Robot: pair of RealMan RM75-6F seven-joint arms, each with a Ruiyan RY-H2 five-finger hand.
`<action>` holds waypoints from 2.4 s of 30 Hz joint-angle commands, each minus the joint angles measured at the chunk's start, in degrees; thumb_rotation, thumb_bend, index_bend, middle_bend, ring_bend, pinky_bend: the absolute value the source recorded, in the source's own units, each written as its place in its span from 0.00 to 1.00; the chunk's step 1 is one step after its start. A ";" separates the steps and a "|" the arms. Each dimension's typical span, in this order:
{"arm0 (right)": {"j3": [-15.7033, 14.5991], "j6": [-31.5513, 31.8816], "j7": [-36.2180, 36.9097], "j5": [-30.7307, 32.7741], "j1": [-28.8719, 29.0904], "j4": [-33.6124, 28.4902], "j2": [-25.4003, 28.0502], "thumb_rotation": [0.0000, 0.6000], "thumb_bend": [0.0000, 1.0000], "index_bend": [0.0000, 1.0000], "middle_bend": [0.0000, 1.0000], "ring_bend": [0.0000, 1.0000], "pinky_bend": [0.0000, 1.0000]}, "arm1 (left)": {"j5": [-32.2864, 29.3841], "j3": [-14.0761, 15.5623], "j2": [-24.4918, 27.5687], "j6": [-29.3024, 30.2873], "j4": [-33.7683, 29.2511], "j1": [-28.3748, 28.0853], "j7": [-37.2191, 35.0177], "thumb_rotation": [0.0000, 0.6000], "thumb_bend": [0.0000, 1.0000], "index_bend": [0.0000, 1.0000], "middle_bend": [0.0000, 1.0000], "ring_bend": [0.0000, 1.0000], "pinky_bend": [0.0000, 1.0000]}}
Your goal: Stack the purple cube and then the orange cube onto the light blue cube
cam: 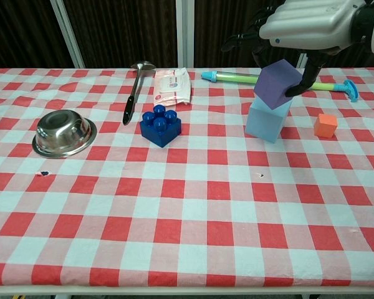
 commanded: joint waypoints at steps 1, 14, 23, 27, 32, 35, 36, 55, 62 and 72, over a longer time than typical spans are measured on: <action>-0.35 0.07 2.45 -1.83 0.03 0.93 1.13 1.00 0.11 0.06 0.47 0.12 0.00 | 0.03 0.03 -0.01 0.01 -0.01 -0.01 0.11 1.00 0.06 0.29 0.26 0.22 0.31; -4.96 4.81 18.88 -16.02 1.36 13.59 1.29 1.00 0.10 0.06 0.47 0.12 0.02 | -0.78 0.33 -0.78 -1.15 1.21 -0.18 1.42 1.00 0.06 0.29 0.26 0.22 0.31; -6.93 6.45 28.72 -19.03 2.52 22.55 -2.58 1.00 0.09 0.06 0.47 0.12 0.03 | -0.86 0.55 -1.74 -1.77 2.62 -0.44 1.93 1.00 0.06 0.29 0.26 0.22 0.31; -8.30 6.48 32.56 -20.54 3.43 27.36 -5.47 1.00 0.09 0.06 0.47 0.12 0.05 | -0.88 0.58 -2.09 -2.13 3.26 -0.57 1.63 1.00 0.06 0.29 0.26 0.22 0.31; -9.84 7.09 36.44 -22.67 4.88 32.11 -8.35 1.00 0.09 0.06 0.47 0.12 0.06 | -0.88 0.50 -2.41 -2.19 3.97 -0.64 1.34 1.00 0.06 0.29 0.26 0.22 0.31; -10.43 7.92 38.41 -23.65 5.77 34.65 -9.75 1.00 0.09 0.06 0.47 0.13 0.06 | -0.93 0.34 -2.52 -2.11 4.25 -0.67 1.12 1.00 0.06 0.29 0.26 0.22 0.31; -10.67 8.21 39.10 -23.99 6.10 35.44 -10.10 1.00 0.09 0.06 0.47 0.13 0.07 | -0.95 0.29 -2.54 -2.04 4.35 -0.64 1.05 1.00 0.06 0.29 0.26 0.22 0.31; -15.58 12.34 41.28 -28.78 8.93 41.27 -10.30 1.00 0.09 0.06 0.47 0.13 0.09 | -1.08 0.31 -3.11 -2.60 5.56 -0.73 0.72 1.00 0.06 0.29 0.26 0.22 0.31; -16.10 12.80 42.71 -28.21 8.82 42.91 -11.42 1.00 0.09 0.06 0.47 0.13 0.10 | -1.19 0.31 -3.37 -2.86 5.90 -0.84 0.97 1.00 0.06 0.29 0.26 0.22 0.31; -17.22 13.61 44.88 -28.46 9.30 46.10 -13.21 1.00 0.09 0.06 0.47 0.13 0.11 | -1.59 0.16 -3.49 -3.18 6.58 -0.77 0.75 1.00 0.06 0.29 0.26 0.22 0.31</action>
